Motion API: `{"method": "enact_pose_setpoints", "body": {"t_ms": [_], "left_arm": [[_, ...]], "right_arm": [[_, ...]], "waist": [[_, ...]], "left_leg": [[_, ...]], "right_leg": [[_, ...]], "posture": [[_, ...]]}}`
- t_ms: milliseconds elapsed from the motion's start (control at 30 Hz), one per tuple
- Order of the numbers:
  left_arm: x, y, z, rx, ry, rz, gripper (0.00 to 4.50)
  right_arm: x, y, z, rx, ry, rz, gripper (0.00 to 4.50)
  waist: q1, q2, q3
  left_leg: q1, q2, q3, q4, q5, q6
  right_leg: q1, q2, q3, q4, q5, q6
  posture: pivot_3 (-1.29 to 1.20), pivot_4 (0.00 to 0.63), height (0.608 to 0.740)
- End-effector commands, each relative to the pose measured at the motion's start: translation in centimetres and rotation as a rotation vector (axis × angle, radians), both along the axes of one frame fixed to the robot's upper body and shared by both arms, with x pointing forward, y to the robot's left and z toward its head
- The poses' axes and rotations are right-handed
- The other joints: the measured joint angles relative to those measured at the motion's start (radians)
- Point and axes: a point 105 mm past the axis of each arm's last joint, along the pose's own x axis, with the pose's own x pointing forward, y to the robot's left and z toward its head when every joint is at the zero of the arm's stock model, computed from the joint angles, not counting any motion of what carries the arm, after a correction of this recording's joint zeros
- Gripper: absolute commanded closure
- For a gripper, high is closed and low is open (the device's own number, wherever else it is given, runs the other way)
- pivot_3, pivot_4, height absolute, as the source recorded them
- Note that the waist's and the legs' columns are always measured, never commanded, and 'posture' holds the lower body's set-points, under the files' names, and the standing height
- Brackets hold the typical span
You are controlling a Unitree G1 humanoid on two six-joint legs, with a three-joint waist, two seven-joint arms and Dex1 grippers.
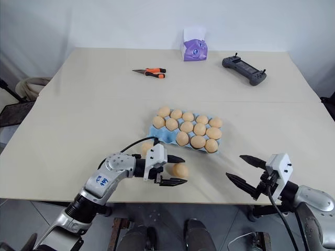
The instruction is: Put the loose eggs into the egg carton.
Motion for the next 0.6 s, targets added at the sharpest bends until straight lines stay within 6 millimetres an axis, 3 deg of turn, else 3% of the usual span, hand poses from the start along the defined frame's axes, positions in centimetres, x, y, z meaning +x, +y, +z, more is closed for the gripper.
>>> {"method": "enact_pose_setpoints", "body": {"t_ms": [33,167,433,500,600], "left_arm": [[-0.4,-0.3,0.8,-0.028,-0.015,-0.019,1.96],[-0.4,0.1,1.5,-0.066,-0.014,-0.012,1.96],[1.5,1.2,6.7,-0.290,-0.032,0.102,1.96],[3.1,2.1,7.9,-0.332,-0.049,0.184,1.96],[4.9,3.0,7.8,-0.320,-0.059,0.274,1.96]], "right_arm": [[-0.4,0.1,1.7,0.007,-0.055,0.011,0.00],[-1.0,1.0,2.5,0.024,-0.075,0.053,0.00],[-1.7,2.4,2.6,0.026,-0.056,0.124,0.00],[-1.4,3.0,2.7,0.033,-0.059,0.114,0.00],[-1.3,3.4,2.9,0.042,-0.064,0.112,0.00]], "waist": [[0.000,0.000,0.000],[0.000,0.000,0.000],[0.000,0.000,0.000],[0.000,0.000,0.000],[0.001,0.000,0.000]], "left_leg": [[0.000,0.000,0.000,0.000,0.000,0.000],[0.000,0.000,0.000,0.000,0.000,0.000],[0.000,0.000,0.000,0.001,0.000,0.000],[0.000,0.000,0.000,0.001,0.000,0.000],[0.000,0.000,0.000,0.001,0.000,0.000]], "right_leg": [[0.000,0.000,0.000,0.000,0.000,0.000],[0.000,0.000,0.000,0.000,0.000,0.000],[0.001,0.000,0.000,0.000,0.000,0.001],[0.000,0.000,0.000,0.000,0.000,0.001],[0.000,0.000,0.000,0.001,0.000,0.001]], "posture": [[0.00,0.150,0.740],[0.00,0.150,0.740],[0.00,0.150,0.740],[0.00,0.150,0.740],[0.00,0.150,0.740]]}}
